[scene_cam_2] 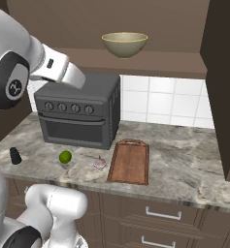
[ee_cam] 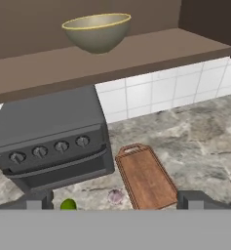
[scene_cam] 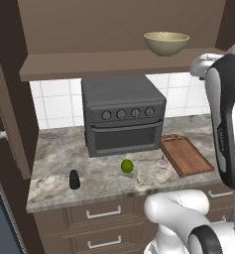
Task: Open the cabinet. Place the bowl and condiment on the counter. Then place the lime and garlic on the cutting board.
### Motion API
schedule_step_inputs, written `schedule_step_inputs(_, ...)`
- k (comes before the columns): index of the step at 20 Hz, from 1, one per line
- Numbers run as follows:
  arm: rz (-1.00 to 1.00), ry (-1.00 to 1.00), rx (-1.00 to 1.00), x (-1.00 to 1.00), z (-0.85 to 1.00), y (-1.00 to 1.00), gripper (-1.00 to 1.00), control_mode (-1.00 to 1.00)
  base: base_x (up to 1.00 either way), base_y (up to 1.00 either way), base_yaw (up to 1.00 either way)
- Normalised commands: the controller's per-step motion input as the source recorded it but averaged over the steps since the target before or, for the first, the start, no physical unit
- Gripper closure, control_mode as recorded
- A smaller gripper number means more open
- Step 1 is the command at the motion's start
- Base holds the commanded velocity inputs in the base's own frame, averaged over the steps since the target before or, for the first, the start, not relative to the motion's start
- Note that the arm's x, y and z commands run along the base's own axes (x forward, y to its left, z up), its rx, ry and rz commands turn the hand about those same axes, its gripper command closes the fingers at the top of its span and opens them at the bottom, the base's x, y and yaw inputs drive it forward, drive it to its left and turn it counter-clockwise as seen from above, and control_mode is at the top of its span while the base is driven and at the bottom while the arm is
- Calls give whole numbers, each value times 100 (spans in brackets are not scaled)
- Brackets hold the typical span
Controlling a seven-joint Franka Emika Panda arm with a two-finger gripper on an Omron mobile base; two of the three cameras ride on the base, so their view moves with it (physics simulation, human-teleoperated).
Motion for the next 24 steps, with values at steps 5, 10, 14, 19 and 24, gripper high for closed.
schedule_step_inputs(5,0,-6,5,23,12,-21,-100,-100,0,0,0)
schedule_step_inputs(10,0,-3,5,33,11,-10,-100,-100,0,0,0)
schedule_step_inputs(14,0,-1,4,37,10,-2,-100,-100,0,0,0)
schedule_step_inputs(19,0,0,1,36,7,-1,-100,-100,0,0,0)
schedule_step_inputs(24,-2,0,2,23,13,-6,-100,-100,0,0,0)
